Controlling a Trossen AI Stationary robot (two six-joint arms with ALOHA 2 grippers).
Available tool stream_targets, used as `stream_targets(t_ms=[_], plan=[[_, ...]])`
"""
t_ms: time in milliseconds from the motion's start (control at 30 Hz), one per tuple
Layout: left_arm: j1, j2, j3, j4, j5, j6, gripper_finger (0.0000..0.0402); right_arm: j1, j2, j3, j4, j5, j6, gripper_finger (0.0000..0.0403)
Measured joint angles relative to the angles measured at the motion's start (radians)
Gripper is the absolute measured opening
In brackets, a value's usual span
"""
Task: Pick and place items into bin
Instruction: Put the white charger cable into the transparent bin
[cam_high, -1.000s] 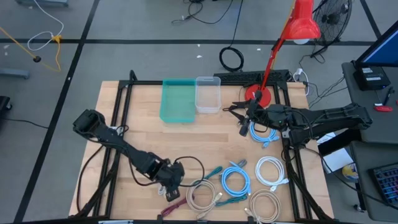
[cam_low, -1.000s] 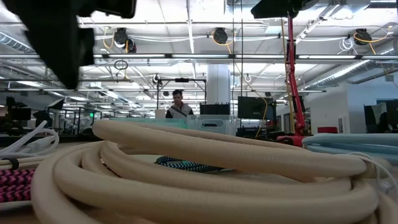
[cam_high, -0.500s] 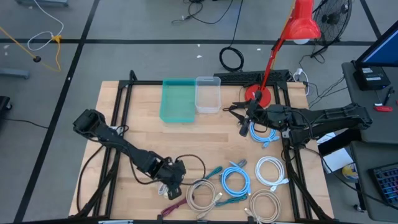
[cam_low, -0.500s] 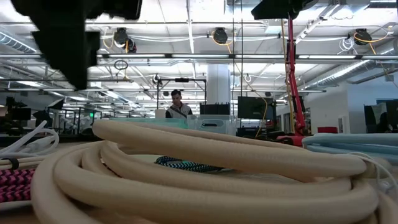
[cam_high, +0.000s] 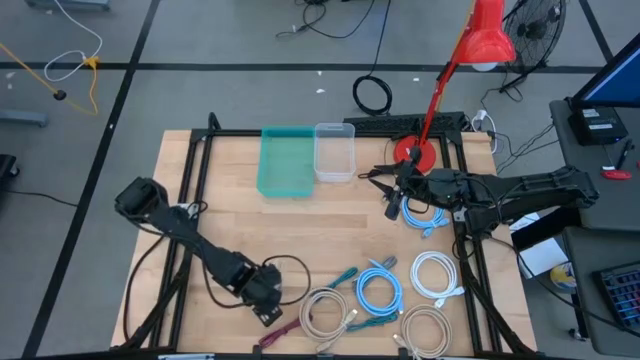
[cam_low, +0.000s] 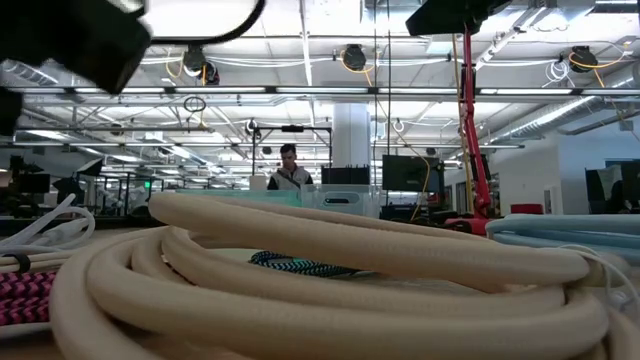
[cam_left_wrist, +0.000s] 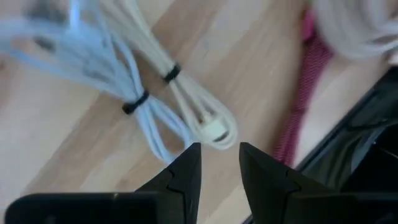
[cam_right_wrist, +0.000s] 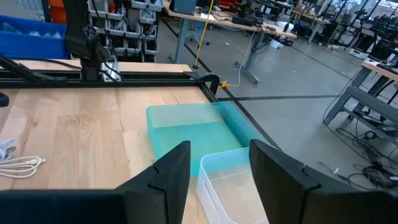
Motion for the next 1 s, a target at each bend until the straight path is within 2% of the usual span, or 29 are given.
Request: stream_targets(t_ms=[133,267,400,633,733,800,833,933,1000], plan=[[-0.027,0.0,-0.12,0.184,-0.058,-0.11,0.0113,0.0,0.0,0.0,0.0,0.0,0.0,0.0155],[-0.031,-0.001,-0.149,0.19,-0.044,-0.181,0.0113,0.0,0.0,0.0,0.001,0.001,0.0,0.0155],[-0.029,-0.001,-0.14,0.255,-0.03,-0.137,0.0113,0.0,0.0,0.0,0.001,0.002,0.0,0.0155],[-0.012,-0.002,-0.13,0.718,-0.03,0.0,0.0113,0.0,0.0,0.0,0.002,0.003,0.0,0.0155],[-0.006,-0.002,-0.129,0.793,-0.041,-0.017,0.0113,0.0,0.0,0.0,0.001,0.003,0.0,0.0155],[-0.006,-0.002,-0.128,0.713,-0.037,-0.11,0.0113,0.0,0.0,0.0,0.001,0.003,0.0,0.0155],[-0.003,-0.003,-0.121,0.614,-0.025,-0.169,0.0113,0.0,0.0,0.0,0.001,0.003,0.0,0.0155],[-0.006,0.002,-0.041,0.081,0.008,-0.265,0.0113,0.0,0.0,0.0,0.001,0.003,0.0,0.0155],[-0.006,0.022,0.045,-0.178,0.022,-0.264,0.0113,0.0,0.0,0.0,0.002,0.003,0.0,0.0155]])
